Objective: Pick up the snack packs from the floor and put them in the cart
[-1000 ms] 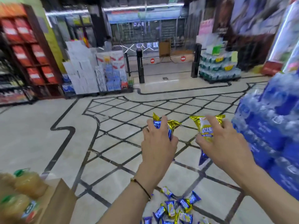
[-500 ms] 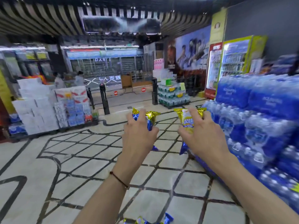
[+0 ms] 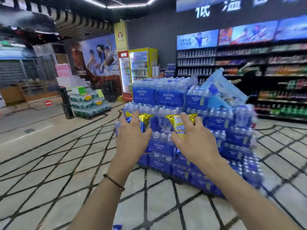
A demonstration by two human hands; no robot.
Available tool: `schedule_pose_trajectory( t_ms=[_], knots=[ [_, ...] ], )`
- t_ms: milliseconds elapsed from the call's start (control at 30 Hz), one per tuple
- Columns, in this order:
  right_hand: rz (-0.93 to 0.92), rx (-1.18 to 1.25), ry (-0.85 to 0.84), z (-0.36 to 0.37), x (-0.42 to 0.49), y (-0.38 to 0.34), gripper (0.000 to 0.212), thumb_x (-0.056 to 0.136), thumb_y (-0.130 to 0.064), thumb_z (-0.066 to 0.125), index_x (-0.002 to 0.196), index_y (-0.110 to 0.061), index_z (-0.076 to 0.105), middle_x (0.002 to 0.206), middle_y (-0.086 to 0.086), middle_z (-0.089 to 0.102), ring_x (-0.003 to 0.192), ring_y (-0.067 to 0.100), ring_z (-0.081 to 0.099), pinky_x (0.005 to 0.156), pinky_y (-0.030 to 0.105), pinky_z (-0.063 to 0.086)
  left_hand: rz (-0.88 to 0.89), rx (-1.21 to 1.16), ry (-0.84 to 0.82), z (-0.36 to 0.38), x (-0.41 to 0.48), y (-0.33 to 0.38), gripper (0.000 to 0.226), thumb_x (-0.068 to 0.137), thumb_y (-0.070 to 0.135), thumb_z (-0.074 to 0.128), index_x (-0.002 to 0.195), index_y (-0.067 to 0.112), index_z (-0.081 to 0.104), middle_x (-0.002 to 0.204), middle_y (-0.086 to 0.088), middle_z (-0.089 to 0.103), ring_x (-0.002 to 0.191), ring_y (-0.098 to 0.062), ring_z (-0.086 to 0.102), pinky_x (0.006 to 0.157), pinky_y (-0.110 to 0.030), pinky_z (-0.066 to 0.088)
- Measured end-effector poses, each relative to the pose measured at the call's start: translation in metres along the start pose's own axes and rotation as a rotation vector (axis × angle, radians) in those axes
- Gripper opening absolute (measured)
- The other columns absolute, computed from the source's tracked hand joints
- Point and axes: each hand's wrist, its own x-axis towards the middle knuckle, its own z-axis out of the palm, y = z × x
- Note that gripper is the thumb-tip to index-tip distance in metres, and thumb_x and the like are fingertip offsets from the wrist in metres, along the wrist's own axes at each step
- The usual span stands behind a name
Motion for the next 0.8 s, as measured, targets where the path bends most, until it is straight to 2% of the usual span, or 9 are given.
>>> schedule_pose_trajectory(
  t_ms=[200, 333, 433, 533, 633, 700, 800],
  knots=[
    [0.273, -0.176, 0.062, -0.069, -0.047, 0.12, 0.067, 0.091, -0.056, 0.047, 0.148, -0.03, 0.023, 0.136, 0.012, 0.04, 0.097, 0.036, 0.059, 0.072, 0.04, 0.046, 0.197, -0.172, -0.216, 0.073, -0.039, 0.113, 0.06, 0.088, 0.041, 0.064, 0.141, 0.027, 0.039, 0.136, -0.015, 0.034, 0.106, -0.043, 0.053, 0.085, -0.048, 0.048],
    [0.439, -0.272, 0.125, -0.118, -0.09, 0.199, 0.064, 0.092, -0.057, 0.047, 0.146, -0.031, 0.026, 0.132, 0.011, 0.042, 0.096, 0.036, 0.06, 0.072, 0.039, 0.046, 0.319, -0.278, -0.353, 0.123, -0.084, 0.202, 0.06, 0.09, 0.042, 0.064, 0.142, 0.03, 0.036, 0.14, -0.016, 0.031, 0.106, -0.041, 0.053, 0.079, -0.045, 0.049],
    [0.554, -0.334, 0.16, -0.152, -0.125, 0.257, 0.063, 0.092, -0.06, 0.044, 0.146, -0.032, 0.026, 0.129, 0.011, 0.043, 0.096, 0.036, 0.059, 0.075, 0.041, 0.049, 0.407, -0.356, -0.452, 0.16, -0.131, 0.269, 0.063, 0.088, 0.043, 0.064, 0.142, 0.031, 0.033, 0.131, -0.015, 0.035, 0.098, -0.043, 0.054, 0.083, -0.051, 0.052],
    [0.659, -0.384, 0.182, -0.184, -0.163, 0.317, 0.064, 0.09, -0.059, 0.047, 0.144, -0.032, 0.027, 0.126, 0.01, 0.043, 0.095, 0.036, 0.059, 0.073, 0.04, 0.047, 0.458, -0.41, -0.556, 0.194, -0.187, 0.336, 0.063, 0.088, 0.046, 0.063, 0.141, 0.034, 0.032, 0.129, -0.014, 0.036, 0.103, -0.041, 0.054, 0.084, -0.051, 0.051],
    [0.747, -0.457, 0.187, -0.213, -0.205, 0.375, 0.065, 0.09, -0.055, 0.049, 0.146, -0.032, 0.025, 0.125, 0.01, 0.043, 0.093, 0.036, 0.06, 0.067, 0.038, 0.044, 0.498, -0.495, -0.628, 0.222, -0.238, 0.397, 0.059, 0.086, 0.042, 0.065, 0.137, 0.038, 0.034, 0.138, -0.013, 0.033, 0.105, -0.04, 0.054, 0.083, -0.048, 0.052],
    [0.806, -0.478, 0.191, -0.229, -0.23, 0.412, 0.064, 0.091, -0.055, 0.048, 0.146, -0.033, 0.024, 0.124, 0.01, 0.043, 0.092, 0.035, 0.06, 0.067, 0.037, 0.044, 0.527, -0.527, -0.669, 0.24, -0.267, 0.435, 0.058, 0.086, 0.04, 0.065, 0.135, 0.037, 0.035, 0.133, -0.011, 0.035, 0.101, -0.037, 0.054, 0.081, -0.046, 0.052],
    [0.891, -0.476, 0.203, -0.249, -0.262, 0.465, 0.065, 0.091, -0.056, 0.047, 0.147, -0.033, 0.023, 0.126, 0.01, 0.043, 0.095, 0.034, 0.06, 0.069, 0.038, 0.046, 0.559, -0.562, -0.737, 0.266, -0.307, 0.489, 0.059, 0.085, 0.04, 0.065, 0.135, 0.036, 0.035, 0.124, -0.011, 0.04, 0.101, -0.037, 0.053, 0.083, -0.051, 0.052]
  ],
)
